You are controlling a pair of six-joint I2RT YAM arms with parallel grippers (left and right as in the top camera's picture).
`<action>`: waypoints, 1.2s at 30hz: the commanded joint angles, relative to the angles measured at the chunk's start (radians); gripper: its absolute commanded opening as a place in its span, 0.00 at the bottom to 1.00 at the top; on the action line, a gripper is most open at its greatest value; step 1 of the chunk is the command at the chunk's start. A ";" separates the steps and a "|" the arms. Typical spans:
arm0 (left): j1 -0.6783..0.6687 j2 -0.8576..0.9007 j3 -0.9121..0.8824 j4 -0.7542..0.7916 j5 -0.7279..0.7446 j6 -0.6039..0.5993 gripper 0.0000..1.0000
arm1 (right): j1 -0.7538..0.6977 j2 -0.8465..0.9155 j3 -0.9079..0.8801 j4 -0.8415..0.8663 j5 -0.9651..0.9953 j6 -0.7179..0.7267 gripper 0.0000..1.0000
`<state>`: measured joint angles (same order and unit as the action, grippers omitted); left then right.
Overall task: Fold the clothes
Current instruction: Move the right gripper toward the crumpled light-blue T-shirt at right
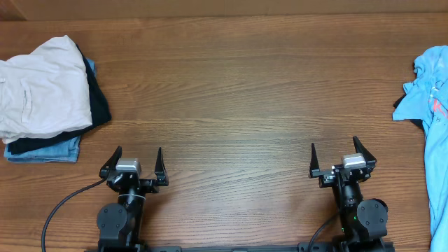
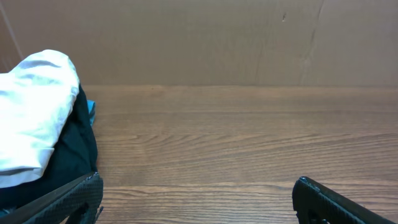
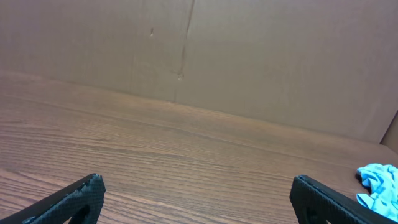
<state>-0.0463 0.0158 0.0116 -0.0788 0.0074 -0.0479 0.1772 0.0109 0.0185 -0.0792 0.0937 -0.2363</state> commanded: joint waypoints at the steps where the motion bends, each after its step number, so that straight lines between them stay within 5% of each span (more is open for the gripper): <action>1: -0.006 -0.010 -0.007 0.003 0.008 0.023 1.00 | -0.005 -0.006 -0.010 0.004 0.002 0.000 1.00; 31: -0.006 -0.010 -0.007 0.003 0.008 0.023 1.00 | -0.005 -0.006 -0.010 0.006 -0.006 0.000 1.00; 36: -0.006 -0.010 -0.007 0.003 0.008 0.023 1.00 | -0.005 -0.006 -0.006 0.006 -0.028 0.174 1.00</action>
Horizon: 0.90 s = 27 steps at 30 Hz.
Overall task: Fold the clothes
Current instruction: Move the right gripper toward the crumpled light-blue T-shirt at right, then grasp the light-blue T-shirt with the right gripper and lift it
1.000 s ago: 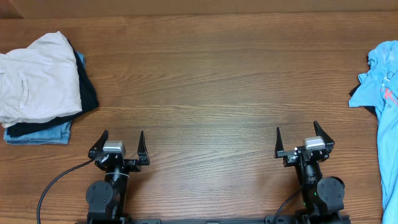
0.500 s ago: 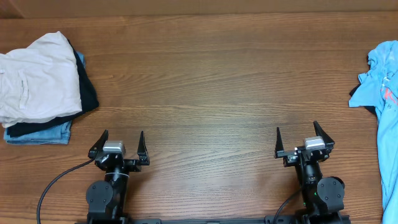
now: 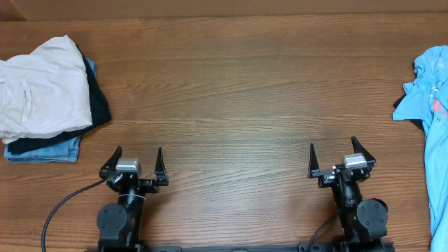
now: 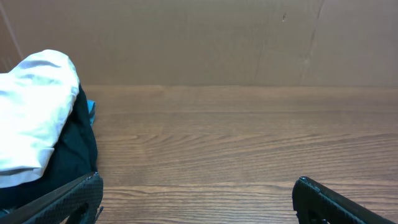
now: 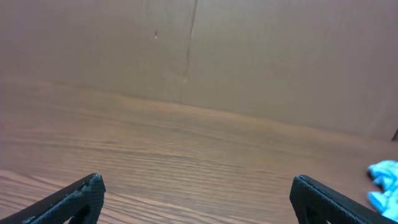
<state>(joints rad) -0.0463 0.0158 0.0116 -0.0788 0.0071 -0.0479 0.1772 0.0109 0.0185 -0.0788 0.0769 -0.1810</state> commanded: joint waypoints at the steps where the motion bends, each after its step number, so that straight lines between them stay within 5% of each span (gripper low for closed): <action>1: -0.006 -0.010 -0.007 0.003 0.009 0.023 1.00 | -0.005 -0.006 0.003 0.005 -0.011 0.158 1.00; 7: -0.006 -0.010 -0.007 0.003 0.009 0.023 1.00 | -0.005 0.001 0.145 -0.020 -0.006 0.256 1.00; 12: -0.006 -0.010 -0.007 0.003 0.008 0.023 1.00 | -0.005 0.158 0.435 -0.150 0.035 0.286 1.00; 18: -0.006 -0.010 -0.007 0.003 0.009 0.023 1.00 | -0.027 0.756 1.036 -0.409 0.073 0.253 1.00; 23: -0.006 -0.010 -0.007 0.003 0.009 0.023 1.00 | -0.201 1.281 1.676 -0.754 0.061 0.166 1.00; 27: -0.006 -0.010 -0.007 0.003 0.008 0.023 1.00 | -0.216 1.429 1.749 -0.793 0.147 0.178 1.00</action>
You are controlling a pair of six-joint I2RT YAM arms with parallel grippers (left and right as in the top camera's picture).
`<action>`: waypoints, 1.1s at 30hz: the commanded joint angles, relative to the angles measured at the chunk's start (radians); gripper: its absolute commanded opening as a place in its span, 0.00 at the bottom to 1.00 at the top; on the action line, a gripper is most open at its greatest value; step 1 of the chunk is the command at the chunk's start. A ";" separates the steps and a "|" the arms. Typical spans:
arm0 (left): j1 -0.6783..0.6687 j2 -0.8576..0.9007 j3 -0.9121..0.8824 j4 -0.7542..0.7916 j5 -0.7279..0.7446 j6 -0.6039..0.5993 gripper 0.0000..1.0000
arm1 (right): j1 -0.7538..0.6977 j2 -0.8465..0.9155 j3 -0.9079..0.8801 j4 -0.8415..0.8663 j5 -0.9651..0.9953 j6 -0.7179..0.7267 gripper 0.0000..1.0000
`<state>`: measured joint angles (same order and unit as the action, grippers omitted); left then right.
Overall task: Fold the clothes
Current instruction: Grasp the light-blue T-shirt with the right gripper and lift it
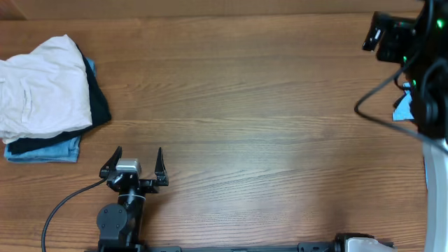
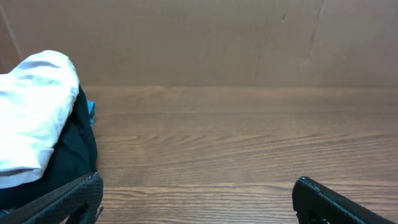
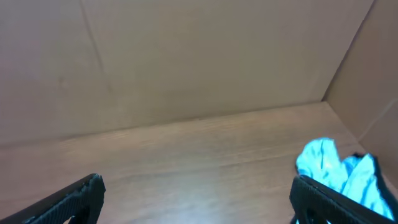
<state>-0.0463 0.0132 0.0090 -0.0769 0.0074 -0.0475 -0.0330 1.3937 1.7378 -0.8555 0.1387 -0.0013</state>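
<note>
A crumpled light-blue garment lies at the table's right edge. In the overhead view only a scrap of the garment shows beside my raised right arm. My right gripper hangs open and empty above the table, the blue cloth just beyond its right finger. At the far left sits a pile of clothes: white on top, dark and denim pieces beneath. The pile also fills the left of the left wrist view. My left gripper rests open and empty near the front edge, right of the pile.
The brown wooden table is backed by a cardboard wall along the far side, with another cardboard panel at the right corner. A black cable loops down from the right arm.
My right arm has left its rest spot near the front edge and now stands raised at the far right, over the blue garment. The left arm and both clothing heaps are unchanged.
Both grippers first sat open at their rest spots near the front edge. The right wrist view had shifted slightly by the second moment. Now the right gripper is up at the far right by the blue garment, open, while the left has stayed still.
</note>
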 commanded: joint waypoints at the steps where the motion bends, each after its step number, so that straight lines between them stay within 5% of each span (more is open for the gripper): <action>1: -0.006 -0.007 -0.004 0.001 0.008 0.022 1.00 | -0.016 0.068 0.030 -0.010 0.154 0.027 1.00; 6: -0.006 -0.007 -0.004 0.001 0.008 0.022 1.00 | -0.193 0.211 0.030 -0.015 0.190 0.066 0.83; 10: -0.006 -0.007 -0.004 0.001 0.008 0.022 1.00 | -0.348 0.401 0.030 0.029 0.024 0.066 0.69; 20: -0.006 -0.007 -0.004 0.001 0.008 0.022 1.00 | -0.384 0.773 0.030 0.336 -0.001 0.061 0.61; 23: -0.006 -0.007 -0.004 0.001 0.008 0.022 1.00 | -0.393 0.818 0.030 0.331 0.003 0.061 0.50; 33: -0.006 -0.007 -0.004 0.001 0.008 0.022 1.00 | -0.440 0.908 0.017 0.312 0.010 0.062 0.50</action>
<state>-0.0463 0.0132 0.0090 -0.0765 0.0074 -0.0475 -0.4702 2.2906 1.7447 -0.5545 0.1387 0.0563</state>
